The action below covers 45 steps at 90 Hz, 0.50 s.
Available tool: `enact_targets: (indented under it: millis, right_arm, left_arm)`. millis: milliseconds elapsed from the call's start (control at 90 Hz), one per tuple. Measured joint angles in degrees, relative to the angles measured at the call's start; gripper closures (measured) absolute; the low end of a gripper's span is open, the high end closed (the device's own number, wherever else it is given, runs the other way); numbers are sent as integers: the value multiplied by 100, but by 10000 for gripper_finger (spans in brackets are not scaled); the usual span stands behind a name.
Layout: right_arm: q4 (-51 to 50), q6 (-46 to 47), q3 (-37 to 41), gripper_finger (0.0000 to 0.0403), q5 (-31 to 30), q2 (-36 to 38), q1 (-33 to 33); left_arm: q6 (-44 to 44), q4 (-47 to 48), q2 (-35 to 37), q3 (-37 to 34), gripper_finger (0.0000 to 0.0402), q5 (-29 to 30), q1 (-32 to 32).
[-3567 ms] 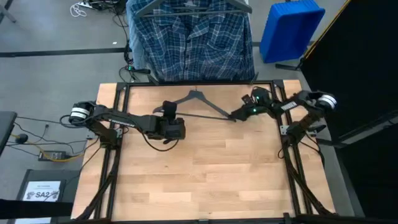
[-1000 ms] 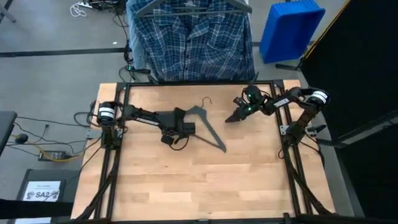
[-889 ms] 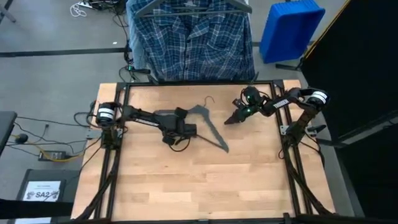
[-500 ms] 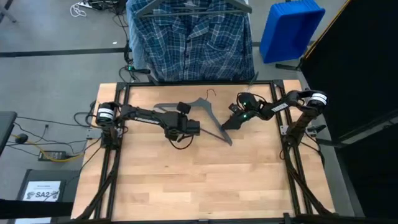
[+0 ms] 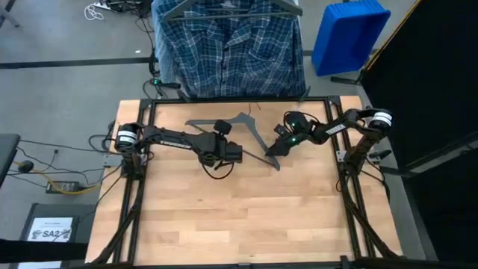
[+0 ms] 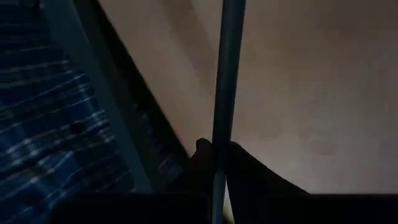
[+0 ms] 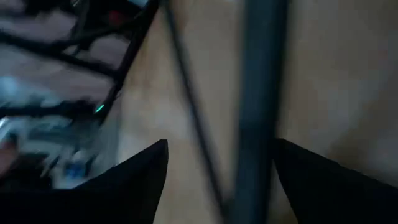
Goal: Hang clothes
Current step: Hang the black hanger on the hanging rack
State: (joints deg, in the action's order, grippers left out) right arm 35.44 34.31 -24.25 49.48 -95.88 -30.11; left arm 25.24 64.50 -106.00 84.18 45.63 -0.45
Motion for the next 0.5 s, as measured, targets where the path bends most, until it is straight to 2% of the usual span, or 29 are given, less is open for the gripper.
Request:
enact_targets:
  millis: [178,444,500]
  right_arm:
    - [105,56,13,206,379,-11,126]
    - [289,-99,22,372,671,-24,277]
    - [393,-165,17,391,725,-19,291]
  left_arm:
    - [-30,157,61,221,401,110,19]
    - [-426,634,81,282,401,129,42]
    - [-513,693,81,282,401,128,42]
